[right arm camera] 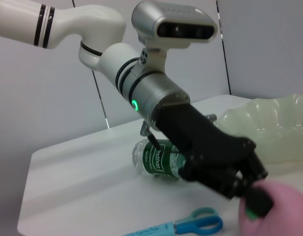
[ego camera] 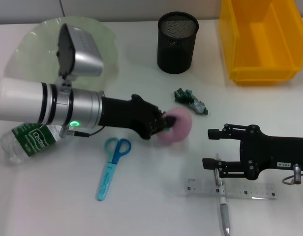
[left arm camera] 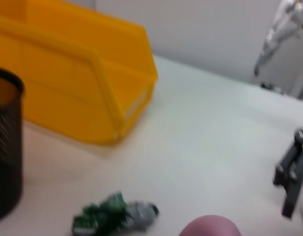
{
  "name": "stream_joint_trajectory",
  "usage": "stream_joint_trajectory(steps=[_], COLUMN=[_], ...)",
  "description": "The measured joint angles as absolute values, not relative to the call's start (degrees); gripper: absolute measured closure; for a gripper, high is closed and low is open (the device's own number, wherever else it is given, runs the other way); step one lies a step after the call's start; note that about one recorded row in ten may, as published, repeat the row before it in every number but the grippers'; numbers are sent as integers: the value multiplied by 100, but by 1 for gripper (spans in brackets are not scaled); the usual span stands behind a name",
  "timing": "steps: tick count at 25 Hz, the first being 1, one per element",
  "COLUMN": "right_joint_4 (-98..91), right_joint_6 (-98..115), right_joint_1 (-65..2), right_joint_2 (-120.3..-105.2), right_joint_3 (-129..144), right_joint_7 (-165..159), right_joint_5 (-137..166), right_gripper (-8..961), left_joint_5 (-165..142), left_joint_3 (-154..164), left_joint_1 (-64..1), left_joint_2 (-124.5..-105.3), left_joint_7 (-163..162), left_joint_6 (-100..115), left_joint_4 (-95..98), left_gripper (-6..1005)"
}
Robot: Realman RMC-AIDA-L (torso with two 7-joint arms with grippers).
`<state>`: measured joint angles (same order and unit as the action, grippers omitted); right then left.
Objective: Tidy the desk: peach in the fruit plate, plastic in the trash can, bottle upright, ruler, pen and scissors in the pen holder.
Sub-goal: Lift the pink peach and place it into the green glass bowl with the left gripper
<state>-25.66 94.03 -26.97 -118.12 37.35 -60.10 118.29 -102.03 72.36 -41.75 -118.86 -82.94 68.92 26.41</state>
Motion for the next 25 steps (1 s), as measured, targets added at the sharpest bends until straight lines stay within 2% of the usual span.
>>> stream_joint_trajectory(steps=[4, 5, 16, 25], right_joint_4=[-2566, -2566, -2572, -2575], right_joint_6=[9410, 9410, 9427, 9429], right_joint_1=[-2690, -2690, -2697, -2717], right_joint_2=[-11813, -11813, -11813, -11828], right_joint_3=[3735, 3735, 3735, 3735], right_joint_7=[-6010, -6010, -5986, -5983], right_joint_5=[11829, 11829, 11829, 11829], right_gripper=[194, 194, 194, 193], left_joint_5=[-10079, -9501, -7430, -5765], left_joint_3=[7235, 7227, 7264, 7288], left_joint_1=[-4130, -3937, -3432, -3549], left_joint_2=[-11877, -11866, -11900, -11916], left_joint_7=[-8280, -8190, -6853, -4901], left_joint_6=[6898, 6912, 7213, 7802], left_joint_4=[2687, 2846, 2705, 1372], left_gripper=[920, 940, 951, 950])
